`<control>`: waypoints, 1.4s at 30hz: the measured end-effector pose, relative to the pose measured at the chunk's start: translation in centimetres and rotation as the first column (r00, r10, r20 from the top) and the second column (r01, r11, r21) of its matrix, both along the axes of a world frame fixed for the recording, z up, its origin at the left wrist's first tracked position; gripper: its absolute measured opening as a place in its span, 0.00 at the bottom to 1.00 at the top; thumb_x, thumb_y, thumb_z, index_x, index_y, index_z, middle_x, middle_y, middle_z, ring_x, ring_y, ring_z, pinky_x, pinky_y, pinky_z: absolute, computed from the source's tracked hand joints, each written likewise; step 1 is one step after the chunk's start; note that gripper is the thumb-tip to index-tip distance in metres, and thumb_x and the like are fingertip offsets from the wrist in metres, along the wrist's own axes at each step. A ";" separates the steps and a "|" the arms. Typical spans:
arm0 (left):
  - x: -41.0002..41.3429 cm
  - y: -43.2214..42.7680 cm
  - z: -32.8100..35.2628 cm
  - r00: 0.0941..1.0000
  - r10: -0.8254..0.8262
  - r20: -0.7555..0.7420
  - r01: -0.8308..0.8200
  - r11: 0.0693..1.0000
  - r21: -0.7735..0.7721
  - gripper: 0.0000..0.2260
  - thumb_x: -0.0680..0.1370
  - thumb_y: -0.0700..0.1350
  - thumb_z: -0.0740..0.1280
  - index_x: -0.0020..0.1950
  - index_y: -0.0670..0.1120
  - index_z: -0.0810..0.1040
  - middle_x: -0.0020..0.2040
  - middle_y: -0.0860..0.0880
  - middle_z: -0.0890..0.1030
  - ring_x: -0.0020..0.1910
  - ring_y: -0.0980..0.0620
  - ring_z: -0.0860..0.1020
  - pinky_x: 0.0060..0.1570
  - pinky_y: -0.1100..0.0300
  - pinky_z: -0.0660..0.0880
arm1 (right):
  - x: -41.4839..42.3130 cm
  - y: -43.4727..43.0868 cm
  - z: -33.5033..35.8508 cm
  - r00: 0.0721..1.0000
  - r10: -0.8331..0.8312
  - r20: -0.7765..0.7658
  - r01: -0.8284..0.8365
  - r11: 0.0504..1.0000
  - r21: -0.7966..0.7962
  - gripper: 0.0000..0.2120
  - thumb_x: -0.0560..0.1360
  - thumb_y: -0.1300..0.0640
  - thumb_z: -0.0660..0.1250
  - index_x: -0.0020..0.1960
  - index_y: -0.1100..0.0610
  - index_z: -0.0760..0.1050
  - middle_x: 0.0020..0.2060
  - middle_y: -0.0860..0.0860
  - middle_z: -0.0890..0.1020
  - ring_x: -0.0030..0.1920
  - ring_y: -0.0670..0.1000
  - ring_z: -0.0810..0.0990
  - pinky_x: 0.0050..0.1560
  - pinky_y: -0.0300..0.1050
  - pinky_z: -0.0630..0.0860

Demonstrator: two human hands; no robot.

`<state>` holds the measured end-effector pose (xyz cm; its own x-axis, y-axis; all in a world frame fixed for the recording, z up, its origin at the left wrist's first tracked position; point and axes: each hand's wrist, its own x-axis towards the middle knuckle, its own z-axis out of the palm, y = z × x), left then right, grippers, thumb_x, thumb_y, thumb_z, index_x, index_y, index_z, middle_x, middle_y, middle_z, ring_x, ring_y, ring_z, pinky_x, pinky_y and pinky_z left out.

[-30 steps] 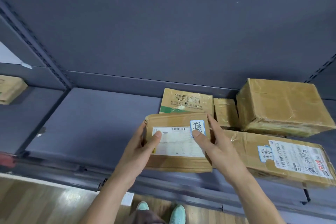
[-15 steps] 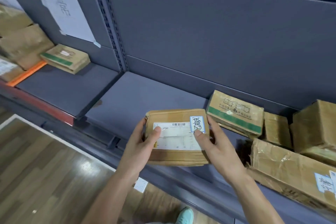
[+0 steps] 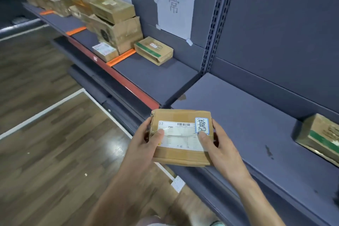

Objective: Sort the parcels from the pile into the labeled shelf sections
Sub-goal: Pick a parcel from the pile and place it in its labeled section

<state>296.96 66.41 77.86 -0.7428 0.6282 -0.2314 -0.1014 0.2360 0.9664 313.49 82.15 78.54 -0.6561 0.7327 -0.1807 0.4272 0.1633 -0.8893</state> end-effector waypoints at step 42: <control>-31.9 -4.8 0.4 0.882 0.471 -0.032 -0.472 0.877 -0.096 0.19 0.82 0.51 0.68 0.72 0.62 0.70 0.58 0.60 0.83 0.52 0.65 0.82 0.45 0.71 0.76 | -41.3 1.3 -0.4 0.878 0.478 -0.019 -0.479 0.877 -0.033 0.19 0.80 0.40 0.64 0.68 0.26 0.64 0.55 0.22 0.77 0.54 0.26 0.75 0.49 0.32 0.70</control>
<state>265.03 61.57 78.23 -0.9472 0.1779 -0.2666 -0.2173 0.2550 0.9422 272.16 83.43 78.17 -0.9269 0.3224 -0.1920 0.2961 0.3140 -0.9021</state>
